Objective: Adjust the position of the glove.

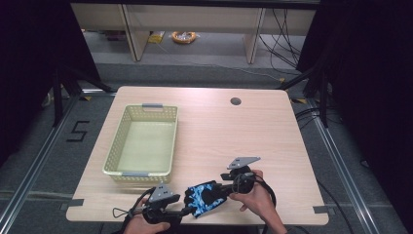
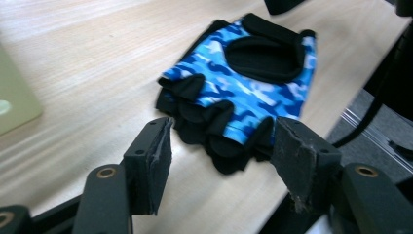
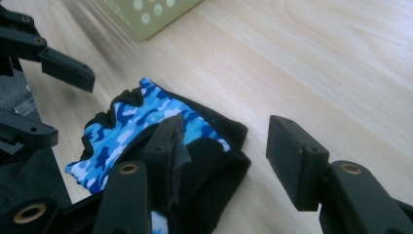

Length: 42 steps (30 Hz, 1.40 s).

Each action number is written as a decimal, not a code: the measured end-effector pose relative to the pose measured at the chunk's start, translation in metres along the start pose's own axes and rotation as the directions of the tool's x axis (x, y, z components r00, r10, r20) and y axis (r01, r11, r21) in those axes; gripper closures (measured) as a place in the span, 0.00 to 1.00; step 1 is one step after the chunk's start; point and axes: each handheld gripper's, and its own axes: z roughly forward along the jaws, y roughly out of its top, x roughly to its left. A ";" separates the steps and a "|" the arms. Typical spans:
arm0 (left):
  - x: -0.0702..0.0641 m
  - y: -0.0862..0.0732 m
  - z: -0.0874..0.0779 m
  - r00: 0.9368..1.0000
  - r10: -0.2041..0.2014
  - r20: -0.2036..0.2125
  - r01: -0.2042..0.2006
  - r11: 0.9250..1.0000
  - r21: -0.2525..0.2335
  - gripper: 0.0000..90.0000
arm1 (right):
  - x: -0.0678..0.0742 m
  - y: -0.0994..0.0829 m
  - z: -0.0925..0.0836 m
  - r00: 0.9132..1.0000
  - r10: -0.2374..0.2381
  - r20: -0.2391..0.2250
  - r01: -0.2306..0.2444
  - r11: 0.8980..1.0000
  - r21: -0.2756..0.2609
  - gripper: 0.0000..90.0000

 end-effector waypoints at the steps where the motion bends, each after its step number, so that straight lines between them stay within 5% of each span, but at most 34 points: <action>1: 0.001 0.002 0.003 1.000 0.009 -0.017 -0.009 1.000 0.004 0.41 | 0.000 0.001 0.006 1.000 0.000 -0.001 0.000 1.000 0.026 0.54; 7: 0.003 0.005 0.010 1.000 0.015 -0.017 -0.015 1.000 0.028 0.40 | 0.000 0.000 0.022 1.000 0.005 0.009 -0.006 0.996 0.094 0.54; 8: 0.005 0.005 0.013 1.000 0.008 -0.019 -0.008 0.999 0.039 0.40 | 0.000 -0.002 0.024 0.999 0.045 0.016 -0.047 0.992 0.116 0.55; 10: 0.006 0.004 0.017 1.000 -0.026 -0.016 0.027 0.999 0.047 0.40 | -0.002 -0.003 0.025 0.999 0.043 -0.008 -0.042 0.993 0.111 0.56; 14: 0.006 0.005 0.020 0.999 -0.021 -0.028 0.022 0.998 0.050 0.40 | -0.003 -0.004 0.028 0.999 0.041 -0.018 -0.039 0.995 0.090 0.58; 17: 0.002 0.006 0.022 0.999 0.028 -0.016 -0.027 0.997 0.066 0.42 | -0.003 -0.005 0.026 0.996 0.083 -0.031 -0.078 0.990 0.121 0.60; 20: -0.001 0.006 0.025 0.999 0.029 -0.016 -0.029 0.998 0.052 0.44 | -0.005 -0.005 0.027 0.998 0.055 -0.027 -0.052 0.993 0.109 0.61; 27: -0.003 0.006 0.027 0.997 0.078 -0.011 -0.078 0.995 0.057 0.62 | -0.003 -0.009 0.026 0.995 0.087 -0.039 -0.083 0.992 0.091 0.68; 32: 0.000 0.004 0.028 0.999 0.051 0.004 -0.052 0.998 0.030 0.81 | -0.002 -0.012 0.026 0.994 0.101 -0.033 -0.099 0.993 0.065 0.71; 36: -0.001 0.004 0.028 0.997 0.075 0.002 -0.075 0.997 0.033 0.85 | -0.003 -0.014 0.025 0.993 0.111 -0.042 -0.110 0.993 0.042 0.76; 38: -0.001 0.005 0.029 0.997 0.074 0.002 -0.074 0.997 0.028 0.86 | -0.004 -0.015 0.020 0.994 0.101 -0.033 -0.100 0.994 0.035 0.88; 39: -0.002 0.007 0.029 0.995 0.101 -0.003 -0.101 0.994 0.040 0.88 | -0.006 -0.017 0.020 0.994 0.099 -0.052 -0.098 0.995 0.024 0.90; 42: -0.003 0.007 0.030 0.995 0.099 -0.007 -0.099 0.995 0.031 0.88 | -0.007 -0.019 0.019 0.993 0.111 -0.050 -0.110 0.994 0.017 0.91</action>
